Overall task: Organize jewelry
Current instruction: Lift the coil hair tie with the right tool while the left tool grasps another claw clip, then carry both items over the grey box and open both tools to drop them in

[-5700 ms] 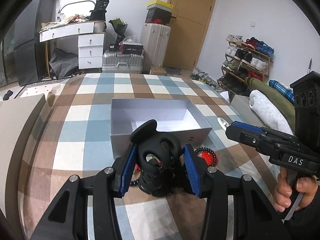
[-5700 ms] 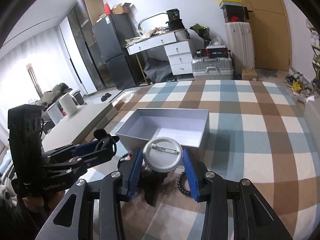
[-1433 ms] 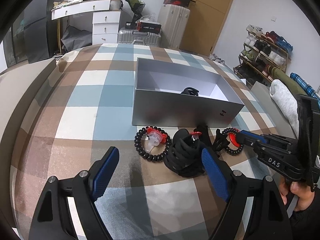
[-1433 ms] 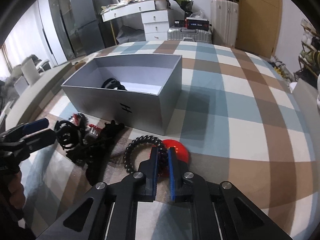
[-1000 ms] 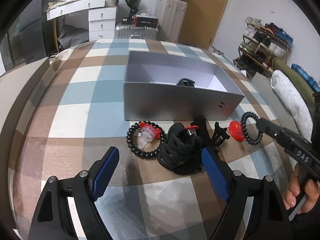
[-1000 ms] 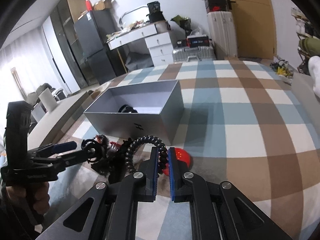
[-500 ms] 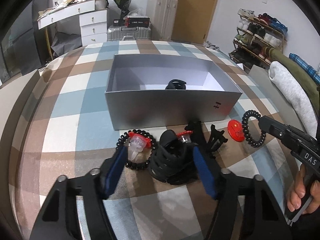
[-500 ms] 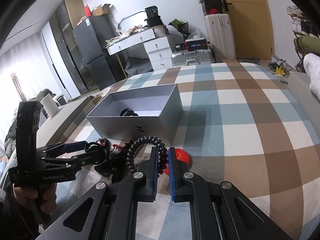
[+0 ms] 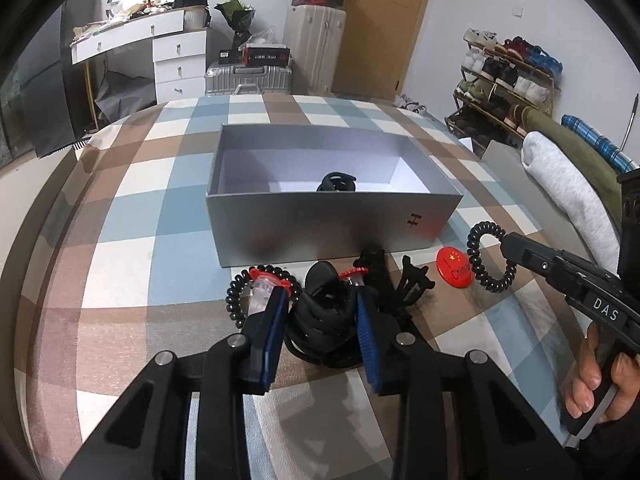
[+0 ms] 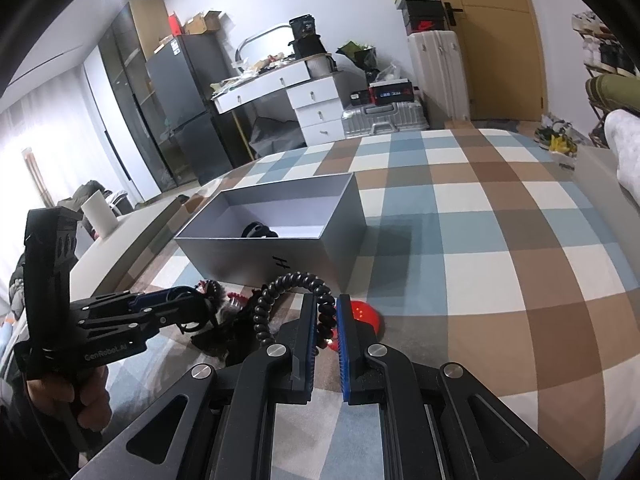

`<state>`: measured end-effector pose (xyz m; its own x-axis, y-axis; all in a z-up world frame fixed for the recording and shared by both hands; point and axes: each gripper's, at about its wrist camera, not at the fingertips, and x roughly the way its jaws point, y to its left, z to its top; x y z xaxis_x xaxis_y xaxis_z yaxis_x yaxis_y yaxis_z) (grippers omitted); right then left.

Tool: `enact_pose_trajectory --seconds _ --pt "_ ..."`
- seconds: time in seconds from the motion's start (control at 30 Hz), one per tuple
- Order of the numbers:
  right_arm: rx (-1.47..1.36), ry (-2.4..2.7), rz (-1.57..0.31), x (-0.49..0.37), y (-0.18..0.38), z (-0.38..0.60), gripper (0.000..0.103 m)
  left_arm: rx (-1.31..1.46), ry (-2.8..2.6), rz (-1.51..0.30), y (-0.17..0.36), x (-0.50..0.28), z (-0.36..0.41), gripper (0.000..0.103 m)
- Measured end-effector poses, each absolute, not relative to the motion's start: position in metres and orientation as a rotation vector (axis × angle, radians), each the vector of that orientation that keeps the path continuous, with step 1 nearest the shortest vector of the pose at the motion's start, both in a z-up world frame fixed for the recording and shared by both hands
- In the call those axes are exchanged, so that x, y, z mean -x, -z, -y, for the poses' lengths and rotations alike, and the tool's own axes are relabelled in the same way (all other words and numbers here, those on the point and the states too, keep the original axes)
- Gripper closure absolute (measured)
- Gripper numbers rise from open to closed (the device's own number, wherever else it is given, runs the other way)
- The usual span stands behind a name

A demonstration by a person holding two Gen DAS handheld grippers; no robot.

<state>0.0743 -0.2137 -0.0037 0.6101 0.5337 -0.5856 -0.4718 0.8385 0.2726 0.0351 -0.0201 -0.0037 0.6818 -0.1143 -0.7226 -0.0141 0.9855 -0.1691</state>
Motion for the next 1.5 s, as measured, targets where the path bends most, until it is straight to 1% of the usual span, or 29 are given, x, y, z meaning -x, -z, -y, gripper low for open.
enact_pose_trajectory --seconds 0.47,0.9,1.5 --pt "-0.09 -0.586 -0.695 -0.076 -0.002 0.211 0.094 0.191 0.056 -0.725 -0.013 -0.031 0.013 0.075" --pt "-0.072 -0.596 -0.655 -0.079 -0.018 0.205 0.094 0.202 0.043 -0.623 -0.033 -0.036 0.003 0.075" --pt "-0.051 -0.619 -0.622 -0.095 -0.041 0.18 0.094 0.183 0.047 -0.604 -0.037 -0.054 -0.005 0.075"
